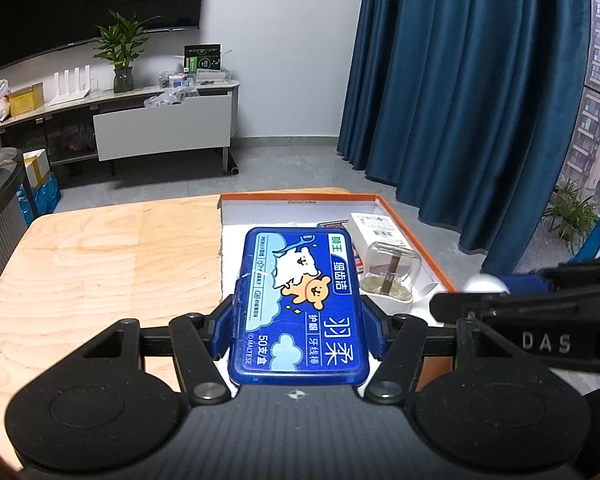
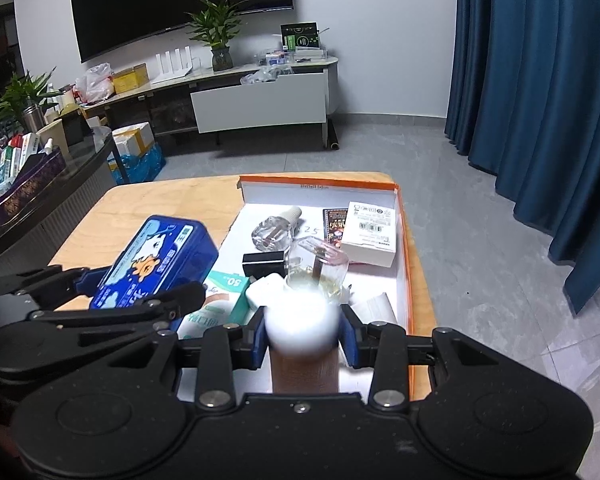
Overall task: Organize rigid objects
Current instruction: 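Lower and release the blue tin with the left tool while the right tool releases the tube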
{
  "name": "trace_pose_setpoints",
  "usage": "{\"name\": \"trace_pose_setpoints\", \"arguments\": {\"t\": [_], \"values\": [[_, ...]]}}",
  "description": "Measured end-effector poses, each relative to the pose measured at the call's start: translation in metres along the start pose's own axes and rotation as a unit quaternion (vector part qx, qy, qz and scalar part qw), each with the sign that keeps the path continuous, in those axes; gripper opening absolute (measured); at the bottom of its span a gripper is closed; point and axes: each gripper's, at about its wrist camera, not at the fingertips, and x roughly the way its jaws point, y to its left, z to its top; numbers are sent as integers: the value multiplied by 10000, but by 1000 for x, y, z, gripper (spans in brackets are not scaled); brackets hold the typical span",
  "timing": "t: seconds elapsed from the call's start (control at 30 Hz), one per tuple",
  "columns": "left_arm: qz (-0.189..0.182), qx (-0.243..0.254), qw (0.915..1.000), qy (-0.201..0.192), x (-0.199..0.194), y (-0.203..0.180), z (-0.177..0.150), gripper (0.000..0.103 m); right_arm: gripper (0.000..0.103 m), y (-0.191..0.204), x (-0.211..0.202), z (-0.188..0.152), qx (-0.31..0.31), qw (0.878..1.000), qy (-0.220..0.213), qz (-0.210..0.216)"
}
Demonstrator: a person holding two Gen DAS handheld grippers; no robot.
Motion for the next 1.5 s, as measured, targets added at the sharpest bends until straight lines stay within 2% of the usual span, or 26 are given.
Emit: {"name": "trace_pose_setpoints", "arguments": {"t": [0.03,0.1,0.33,0.57,0.63,0.67,0.7,0.73,0.87,1.0,1.17,1.27,1.43,1.5], "values": [[-1,-26,10000,19,1,1,0,63,61,-1,1,1,25,10000,-46,1],[-20,-56,10000,56,3,3,1,63,67,-6,1,3,144,9997,-171,29],[-108,-4,9998,136,14,-1,2,63,72,-24,-12,-1,454,9962,-723,-142],[-467,59,9981,406,34,-10,1,64,77,-32,-27,-9,585,9935,-951,-222],[-498,128,9976,467,38,-11,-1,74,77,-32,-29,-11,600,9933,-954,-249],[-492,112,9975,485,38,-10,-2,87,77,-32,-30,-11,602,9934,-941,-247],[-482,84,9978,451,36,-9,-4,91,78,-32,-32,-12,593,9935,-940,-239],[-492,84,9978,436,35,-9,-5,91,78,-31,-33,-14,590,9935,-943,-233],[-435,69,9978,500,28,-9,-4,93,78,-30,-40,-18,601,9934,-952,-231],[-222,88,9990,372,6,-10,4,103,82,-26,-51,-21,526,9927,-1021,-380],[-124,-11,9995,291,-29,-13,7,103,85,-31,-70,-28,531,9925,-1030,-392],[-34,-129,9994,314,-45,-16,-1,103,87,-35,-81,-36,531,9931,-980,-354],[82,-507,9970,580,-50,-15,-20,103,87,-35,-86,-55,519,9952,-762,-319],[248,-452,9964,668,-48,-19,-29,103,87,-33,-85,-64,526,9959,-660,-311]]}}
